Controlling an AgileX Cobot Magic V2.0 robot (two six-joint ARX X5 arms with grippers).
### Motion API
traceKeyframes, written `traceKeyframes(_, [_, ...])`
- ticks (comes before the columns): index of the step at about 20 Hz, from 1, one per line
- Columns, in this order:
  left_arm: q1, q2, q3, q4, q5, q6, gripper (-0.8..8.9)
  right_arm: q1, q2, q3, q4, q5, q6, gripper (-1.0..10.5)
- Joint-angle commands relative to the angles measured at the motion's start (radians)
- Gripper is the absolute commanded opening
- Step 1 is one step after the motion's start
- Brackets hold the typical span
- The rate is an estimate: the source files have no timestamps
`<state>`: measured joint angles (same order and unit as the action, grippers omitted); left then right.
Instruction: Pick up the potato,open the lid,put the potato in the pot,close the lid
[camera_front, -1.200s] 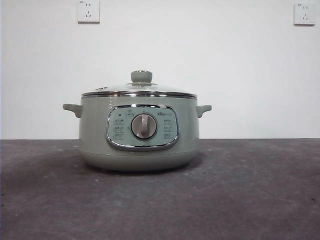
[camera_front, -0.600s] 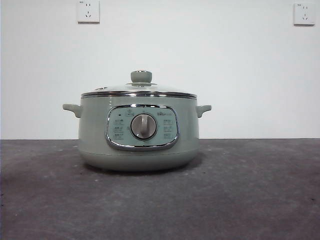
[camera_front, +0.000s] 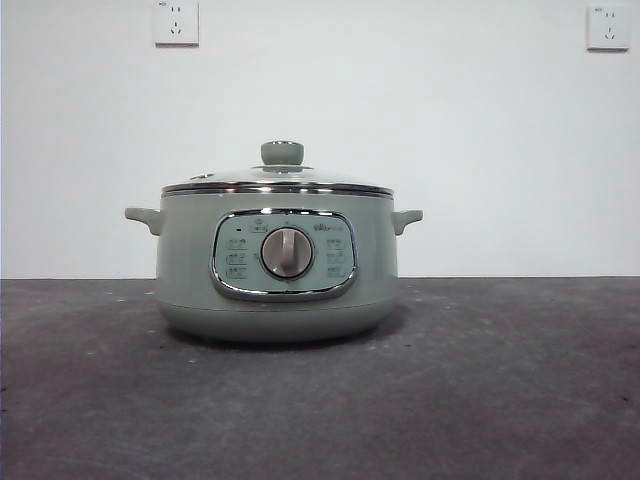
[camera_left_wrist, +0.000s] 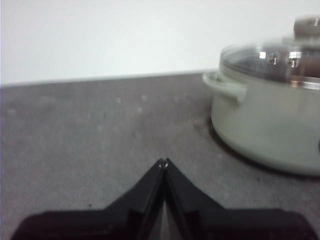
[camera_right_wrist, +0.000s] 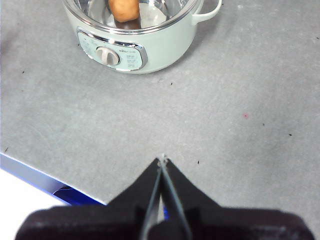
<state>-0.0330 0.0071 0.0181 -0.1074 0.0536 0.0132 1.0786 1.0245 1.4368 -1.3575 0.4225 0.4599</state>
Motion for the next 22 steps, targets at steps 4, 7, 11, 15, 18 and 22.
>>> traceKeyframes(4, [0.003, -0.003, -0.011, -0.002, -0.054, -0.006, -0.01, 0.001, -0.001, -0.010, -0.023, 0.005, 0.008, 0.0])
traceKeyframes(7, [0.003, 0.003, -0.010, -0.008, -0.053, -0.006, -0.01, 0.001, -0.001, -0.010, -0.023, 0.005, 0.008, 0.0])
traceKeyframes(11, [0.003, 0.019, -0.010, -0.008, -0.053, -0.006, -0.01, 0.001, -0.001, -0.010, -0.023, 0.005, 0.008, 0.0])
traceKeyframes(15, [0.003, 0.032, -0.010, -0.008, -0.053, -0.006, -0.01, 0.001, -0.001, -0.010, -0.023, 0.005, 0.008, 0.0])
traceKeyframes(18, [0.003, 0.043, -0.010, -0.008, -0.053, -0.006, -0.01, 0.001, -0.001, -0.010, -0.023, 0.005, -0.016, 0.0])
traceKeyframes(22, [0.003, 0.057, -0.010, -0.008, -0.053, -0.006, -0.01, -0.050, -0.022, -0.011, -0.023, 0.004, -0.090, 0.0])
